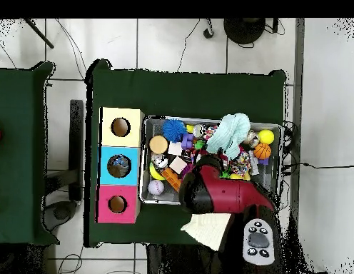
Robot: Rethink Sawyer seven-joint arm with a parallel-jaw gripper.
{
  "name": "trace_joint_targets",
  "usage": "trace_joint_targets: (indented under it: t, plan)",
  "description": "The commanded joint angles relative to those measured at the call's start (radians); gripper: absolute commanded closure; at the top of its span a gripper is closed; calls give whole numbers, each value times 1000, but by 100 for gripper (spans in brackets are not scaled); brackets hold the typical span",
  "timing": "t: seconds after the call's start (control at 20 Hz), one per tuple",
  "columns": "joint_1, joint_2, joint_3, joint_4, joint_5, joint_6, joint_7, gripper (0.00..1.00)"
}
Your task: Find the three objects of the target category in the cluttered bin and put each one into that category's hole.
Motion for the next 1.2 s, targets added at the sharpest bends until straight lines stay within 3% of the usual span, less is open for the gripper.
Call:
trace_joint_targets:
  t: [0.05,0.6,1.2]
  plan:
    - [-61,58,95,-53,-121,-104,25,0]
    - [-80,194,69,-117,-145,-249,60,0]
    - [-26,289,-28,-172,-48,-435,44,0]
